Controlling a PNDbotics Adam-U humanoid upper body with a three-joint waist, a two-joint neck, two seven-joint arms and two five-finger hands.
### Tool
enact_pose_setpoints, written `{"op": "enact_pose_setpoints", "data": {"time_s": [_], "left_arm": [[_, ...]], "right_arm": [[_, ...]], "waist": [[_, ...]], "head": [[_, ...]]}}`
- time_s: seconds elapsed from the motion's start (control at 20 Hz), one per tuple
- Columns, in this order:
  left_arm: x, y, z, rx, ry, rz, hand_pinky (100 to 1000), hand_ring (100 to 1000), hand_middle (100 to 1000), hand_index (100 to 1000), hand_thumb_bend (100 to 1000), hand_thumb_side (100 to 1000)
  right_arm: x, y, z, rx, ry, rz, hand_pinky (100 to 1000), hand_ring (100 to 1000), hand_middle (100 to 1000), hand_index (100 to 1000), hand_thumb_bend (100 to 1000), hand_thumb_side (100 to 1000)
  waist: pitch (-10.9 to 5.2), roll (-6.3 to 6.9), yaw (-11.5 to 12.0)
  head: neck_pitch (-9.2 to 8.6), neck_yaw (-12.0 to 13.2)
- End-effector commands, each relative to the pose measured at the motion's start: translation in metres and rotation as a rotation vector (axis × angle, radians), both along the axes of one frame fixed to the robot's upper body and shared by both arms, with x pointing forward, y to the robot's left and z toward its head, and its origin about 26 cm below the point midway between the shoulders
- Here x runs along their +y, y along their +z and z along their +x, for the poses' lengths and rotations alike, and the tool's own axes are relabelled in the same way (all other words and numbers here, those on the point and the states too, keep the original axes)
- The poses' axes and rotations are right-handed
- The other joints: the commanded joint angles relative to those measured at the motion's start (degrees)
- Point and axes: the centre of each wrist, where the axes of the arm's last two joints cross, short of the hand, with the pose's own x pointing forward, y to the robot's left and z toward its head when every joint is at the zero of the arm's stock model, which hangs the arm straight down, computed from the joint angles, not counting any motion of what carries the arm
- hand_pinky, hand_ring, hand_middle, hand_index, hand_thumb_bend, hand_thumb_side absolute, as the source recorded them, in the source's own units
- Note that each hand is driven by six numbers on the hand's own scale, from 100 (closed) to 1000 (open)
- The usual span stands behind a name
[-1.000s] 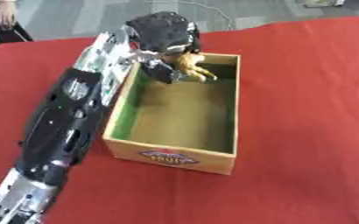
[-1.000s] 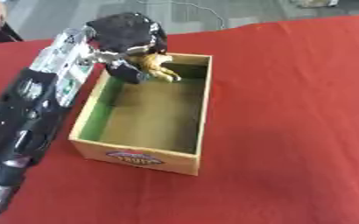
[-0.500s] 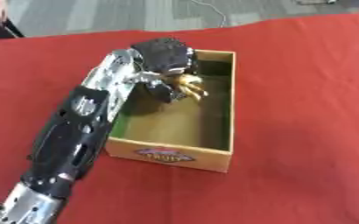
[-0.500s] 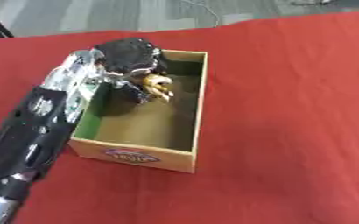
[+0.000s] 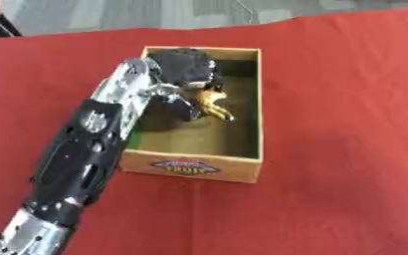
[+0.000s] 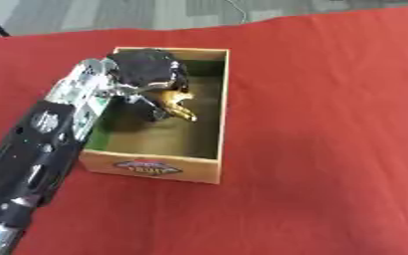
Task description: Pick up objects on the table and place them in the box.
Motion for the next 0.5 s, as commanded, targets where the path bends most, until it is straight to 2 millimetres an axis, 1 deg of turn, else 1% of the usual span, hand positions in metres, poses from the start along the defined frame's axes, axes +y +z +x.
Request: {"op": "enact_pose_setpoints", "data": {"time_s": [0.05, 0.1, 0.15, 0.2, 0.3, 0.45, 0.5], "left_arm": [[0.0019, 0.0166, -0.003, -0.055, 0.019, 0.053, 955, 962, 906, 1000, 385, 781], [0.0024, 0.0173, -0.0031, -0.06, 0.026, 0.063, 983, 978, 929, 1000, 455, 838], [0.0033, 0.0181, -0.0032, -0.066, 0.034, 0.069, 1000, 987, 942, 1000, 490, 873], [0.0039, 0.0188, -0.0032, -0.072, 0.041, 0.073, 1000, 1000, 972, 1000, 556, 920], [0.0049, 0.0198, -0.0033, -0.083, 0.05, 0.084, 1000, 1000, 988, 1000, 608, 966], [0.006, 0.0207, -0.0033, -0.095, 0.051, 0.084, 1000, 1000, 988, 1000, 558, 924], [0.0061, 0.0207, -0.0034, -0.097, 0.047, 0.083, 1000, 1000, 987, 1000, 517, 900]], "right_arm": [[0.0, 0.0062, -0.0002, -0.02, 0.009, -0.006, 868, 625, 482, 795, 100, 421], [-0.0001, 0.0064, -0.0002, -0.021, 0.011, -0.006, 868, 625, 482, 795, 100, 421], [-0.0002, 0.0065, -0.0002, -0.021, 0.012, -0.005, 868, 625, 482, 795, 100, 420], [-0.0002, 0.0066, -0.0002, -0.021, 0.013, -0.004, 868, 625, 482, 795, 100, 420], [-0.0002, 0.0068, -0.0001, -0.021, 0.015, -0.003, 868, 625, 482, 794, 100, 419], [-0.0007, 0.0073, -0.0001, -0.022, 0.017, -0.001, 868, 625, 482, 794, 100, 418], [-0.0009, 0.0074, -0.0001, -0.022, 0.017, -0.001, 868, 625, 483, 794, 100, 418]], "waist": [[-1.35, -0.51, -0.1], [-1.38, -0.53, -0.1], [-1.42, -0.54, -0.1], [-1.46, -0.54, -0.1], [-1.56, -0.53, -0.2], [-1.7, -0.53, -0.2], [-1.74, -0.52, -0.2]], "head": [[0.09, 0.4], [0.04, 0.5], [-0.01, 0.5], [-0.06, 0.6], [-0.14, 0.7], [-0.3, 0.8], [-0.36, 0.8]]}}
